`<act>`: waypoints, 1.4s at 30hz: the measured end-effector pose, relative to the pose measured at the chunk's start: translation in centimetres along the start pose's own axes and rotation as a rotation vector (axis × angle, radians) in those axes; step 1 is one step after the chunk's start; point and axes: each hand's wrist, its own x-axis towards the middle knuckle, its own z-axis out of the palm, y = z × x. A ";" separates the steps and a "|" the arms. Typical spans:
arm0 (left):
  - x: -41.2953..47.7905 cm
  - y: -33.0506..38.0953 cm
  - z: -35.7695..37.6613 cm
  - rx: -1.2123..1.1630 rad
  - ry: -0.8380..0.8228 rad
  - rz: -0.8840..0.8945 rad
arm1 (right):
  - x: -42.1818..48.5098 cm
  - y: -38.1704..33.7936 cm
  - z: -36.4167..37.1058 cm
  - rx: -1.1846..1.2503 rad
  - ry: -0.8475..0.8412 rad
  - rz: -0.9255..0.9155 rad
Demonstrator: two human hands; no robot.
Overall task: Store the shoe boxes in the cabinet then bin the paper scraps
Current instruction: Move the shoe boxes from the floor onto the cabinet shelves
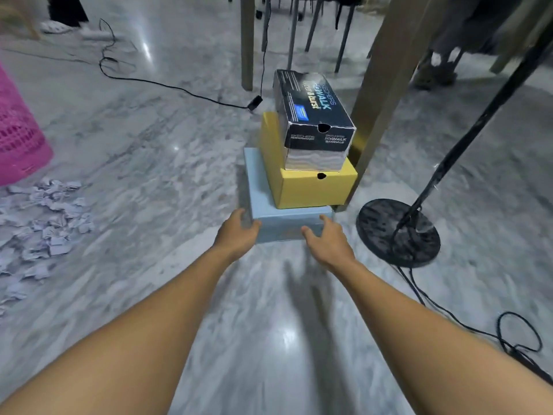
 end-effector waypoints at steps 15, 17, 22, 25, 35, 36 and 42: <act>5.7 -0.4 4.0 -0.300 0.137 -0.177 | 5.6 1.4 2.3 0.325 0.222 0.089; 5.3 -0.4 3.7 -0.313 0.135 -0.190 | 5.3 1.3 2.5 0.334 0.231 0.106; 3.0 -1.6 2.7 -0.321 0.150 -0.234 | 2.5 1.1 3.3 0.359 0.239 0.120; 0.7 -3.0 1.4 -0.276 0.167 -0.232 | -0.2 1.0 4.3 0.363 0.216 0.072; -9.9 -10.9 -4.5 -0.228 0.274 -0.342 | -12.5 -1.4 8.5 0.347 0.051 -0.010; -10.9 -11.7 -5.1 -0.241 0.294 -0.353 | -13.6 -1.7 9.0 0.345 0.035 -0.021; -17.9 -15.2 -8.3 -0.436 0.400 -0.446 | -18.8 -3.7 11.9 0.302 -0.088 -0.099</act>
